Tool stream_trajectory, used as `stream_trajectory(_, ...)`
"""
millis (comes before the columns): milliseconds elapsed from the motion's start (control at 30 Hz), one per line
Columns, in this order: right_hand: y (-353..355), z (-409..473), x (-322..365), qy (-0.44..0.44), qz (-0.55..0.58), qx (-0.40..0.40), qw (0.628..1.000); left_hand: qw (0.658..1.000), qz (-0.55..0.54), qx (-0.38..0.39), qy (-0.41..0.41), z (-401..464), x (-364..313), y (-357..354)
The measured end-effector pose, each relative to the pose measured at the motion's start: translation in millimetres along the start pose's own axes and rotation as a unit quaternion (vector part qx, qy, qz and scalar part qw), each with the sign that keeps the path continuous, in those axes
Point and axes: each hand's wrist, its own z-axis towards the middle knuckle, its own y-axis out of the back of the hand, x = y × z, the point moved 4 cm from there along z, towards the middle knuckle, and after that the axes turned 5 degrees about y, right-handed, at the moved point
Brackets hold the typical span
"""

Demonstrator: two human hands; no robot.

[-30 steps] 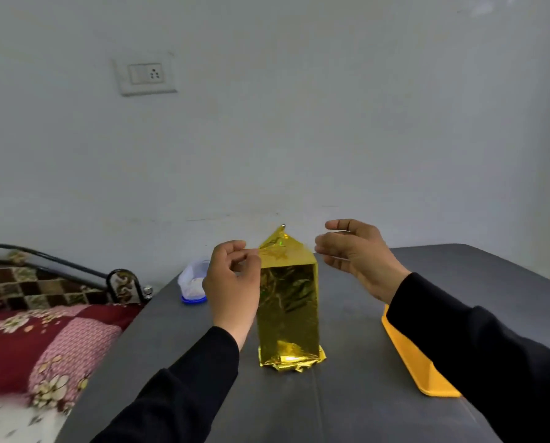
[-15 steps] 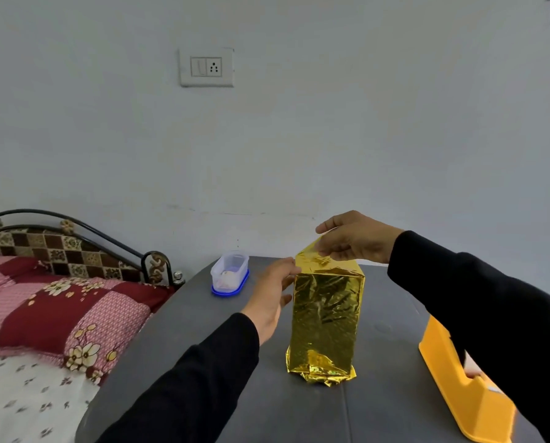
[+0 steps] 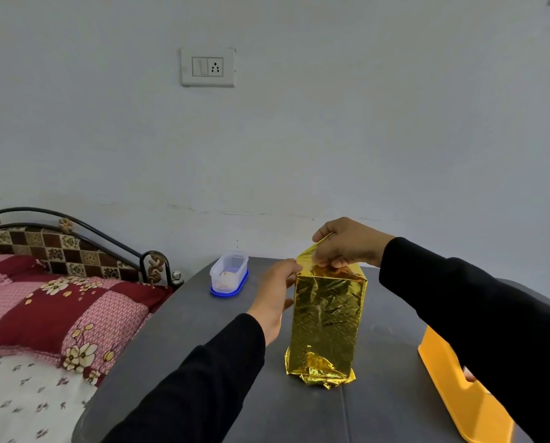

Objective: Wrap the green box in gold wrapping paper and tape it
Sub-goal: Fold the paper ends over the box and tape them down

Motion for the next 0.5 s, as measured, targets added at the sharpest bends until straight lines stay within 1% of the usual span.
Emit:
stream_trajectory(167,-2.3,0.1,0.8,0.008,-0.077,-0.024,0.997,0.999,0.035,-0.012,0.007,1.7,-7.2,-4.4)
stream_trajectory(367,-11.9,-2.5,8.8,-0.051,-0.080,-0.050,0.994,0.998,0.049,-0.030,0.007,-2.5,-10.6,-4.1)
stream_trajectory(467,-14.8,-4.6,16.2,-0.041,-0.202,-0.066,0.976,0.998,0.056,-0.040,0.007,-5.1,-11.3,-2.1)
stream_trajectory(500,-16.5,-6.9,17.6,-0.033,-0.227,-0.077,0.970,0.998,0.058,-0.038,0.007,-5.7,-11.1,-1.6)
